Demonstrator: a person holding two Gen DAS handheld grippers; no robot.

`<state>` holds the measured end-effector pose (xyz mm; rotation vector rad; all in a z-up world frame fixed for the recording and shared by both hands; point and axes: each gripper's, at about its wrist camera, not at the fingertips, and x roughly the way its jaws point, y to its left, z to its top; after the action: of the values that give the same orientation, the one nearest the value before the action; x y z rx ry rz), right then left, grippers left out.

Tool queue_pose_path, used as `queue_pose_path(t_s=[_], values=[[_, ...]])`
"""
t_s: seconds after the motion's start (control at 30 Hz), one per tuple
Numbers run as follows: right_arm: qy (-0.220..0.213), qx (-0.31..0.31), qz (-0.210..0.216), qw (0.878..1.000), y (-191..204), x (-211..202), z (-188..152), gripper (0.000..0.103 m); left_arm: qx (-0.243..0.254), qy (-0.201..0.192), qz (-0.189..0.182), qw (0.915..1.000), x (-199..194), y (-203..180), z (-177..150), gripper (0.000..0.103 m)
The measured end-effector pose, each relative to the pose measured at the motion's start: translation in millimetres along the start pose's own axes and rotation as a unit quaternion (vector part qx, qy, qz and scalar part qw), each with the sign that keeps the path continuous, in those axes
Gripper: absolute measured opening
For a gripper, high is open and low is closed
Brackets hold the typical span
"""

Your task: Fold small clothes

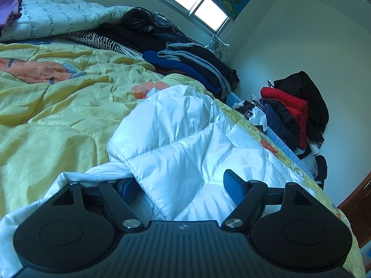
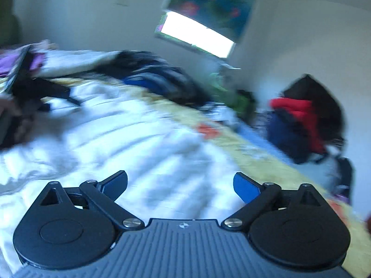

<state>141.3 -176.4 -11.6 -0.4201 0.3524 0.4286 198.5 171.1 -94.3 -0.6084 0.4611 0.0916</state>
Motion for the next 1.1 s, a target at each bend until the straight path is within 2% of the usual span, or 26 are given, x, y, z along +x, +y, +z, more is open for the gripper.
queue_pose_path(t_s=[0.1,0.23,0.3,0.43,0.6,0.73,0.83,0.9,0.97,1.03,1.1], values=[[0.007,0.028,0.046,0.999,17,30,5,0.098,0.001,0.000,-0.001,1.0000,0,0,0,0.079],[0.102,0.058,0.077,0.990,24,68,-2,0.099,0.000,0.000,-0.002,1.0000,1,0,0,0.080],[0.126,0.091,0.098,0.983,23,76,-14,0.100,0.000,0.000,-0.004,1.0000,1,0,0,0.081],[0.134,0.114,0.119,0.977,20,78,-19,0.100,0.000,0.000,-0.005,1.0000,2,0,1,0.082],[0.118,0.121,0.106,0.980,15,70,-24,0.100,-0.010,-0.002,-0.009,0.9999,0,1,2,0.082],[0.087,0.172,0.088,0.977,-1,15,-30,0.101,-0.014,-0.013,0.003,0.9998,-26,3,8,0.082],[0.064,0.218,0.081,0.971,-17,-37,-39,0.101,-0.025,-0.043,-0.005,0.9987,-74,14,16,0.083],[0.042,0.241,0.055,0.968,-31,-78,-48,0.101,-0.037,-0.067,0.005,0.9970,-114,31,24,0.086],[0.019,0.255,0.009,0.967,-47,-119,-58,0.101,-0.049,-0.100,0.027,0.9934,-155,56,33,0.094],[-0.012,0.257,-0.066,0.964,-68,-164,-65,0.101,-0.052,-0.138,0.072,0.9864,-195,83,44,0.098],[-0.051,0.237,-0.164,0.956,-90,-206,-65,0.102,-0.032,-0.163,0.129,0.9776,-227,108,64,0.100]])
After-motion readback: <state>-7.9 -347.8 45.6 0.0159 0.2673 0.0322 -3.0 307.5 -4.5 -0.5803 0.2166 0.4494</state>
